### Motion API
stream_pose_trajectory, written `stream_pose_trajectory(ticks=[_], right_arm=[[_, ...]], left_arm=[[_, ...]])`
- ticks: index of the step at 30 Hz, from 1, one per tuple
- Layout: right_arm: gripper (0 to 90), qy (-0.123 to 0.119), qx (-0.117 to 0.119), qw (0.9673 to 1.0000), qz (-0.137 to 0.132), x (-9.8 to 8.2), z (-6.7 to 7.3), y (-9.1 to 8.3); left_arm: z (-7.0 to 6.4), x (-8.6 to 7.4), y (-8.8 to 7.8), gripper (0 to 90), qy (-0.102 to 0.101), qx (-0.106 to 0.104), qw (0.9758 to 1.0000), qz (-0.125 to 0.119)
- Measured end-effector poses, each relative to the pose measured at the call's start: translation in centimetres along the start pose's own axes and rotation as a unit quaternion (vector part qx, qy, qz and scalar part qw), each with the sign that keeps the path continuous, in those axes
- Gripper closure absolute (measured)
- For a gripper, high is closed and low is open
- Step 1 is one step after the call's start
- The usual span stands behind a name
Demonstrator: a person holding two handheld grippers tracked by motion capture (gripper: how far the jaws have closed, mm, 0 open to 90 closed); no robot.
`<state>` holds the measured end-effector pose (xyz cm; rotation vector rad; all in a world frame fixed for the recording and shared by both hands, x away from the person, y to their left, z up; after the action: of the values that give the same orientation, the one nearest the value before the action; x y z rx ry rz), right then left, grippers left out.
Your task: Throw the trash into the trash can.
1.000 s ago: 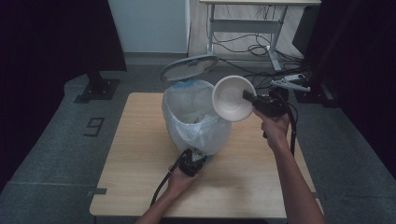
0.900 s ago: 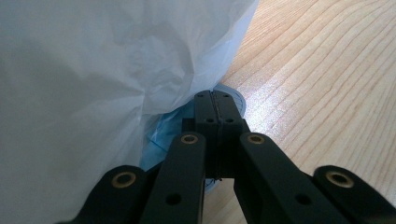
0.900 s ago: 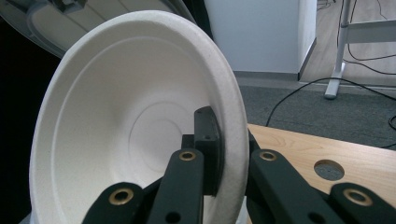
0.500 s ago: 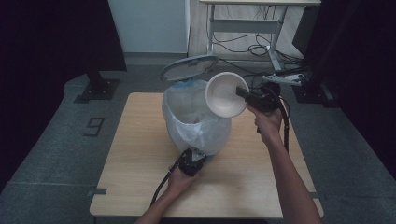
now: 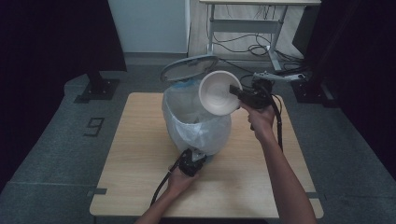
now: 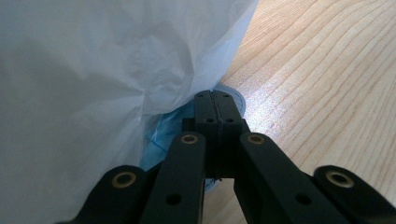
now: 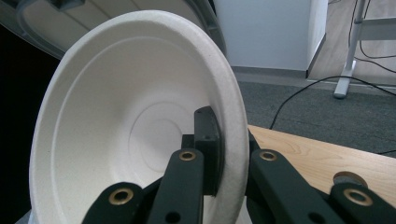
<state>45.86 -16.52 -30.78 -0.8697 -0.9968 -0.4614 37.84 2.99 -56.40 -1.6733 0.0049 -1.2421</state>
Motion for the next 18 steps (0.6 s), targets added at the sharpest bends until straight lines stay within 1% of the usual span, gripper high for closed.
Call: stream_pose_trajectory(ticks=[18], right_arm=[[85.4, -0.003, 0.005, 1.0, 0.008, 0.4, 0.8, 1.9]], left_arm=[[0.0, 0.0, 0.0, 90.0, 0.001, 0.0, 1.0, 0.0]])
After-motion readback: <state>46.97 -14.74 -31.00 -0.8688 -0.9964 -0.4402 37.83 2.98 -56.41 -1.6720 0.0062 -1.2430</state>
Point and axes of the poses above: each handheld gripper's, and its own axes: y roughly forward along the jaws, x roughly out of its top, z roughly to its left, the point moved 3 cm from there along y, roughly forward along the jaws, and after that the axes turned 6 degrees about z, right-handed, at the moved point
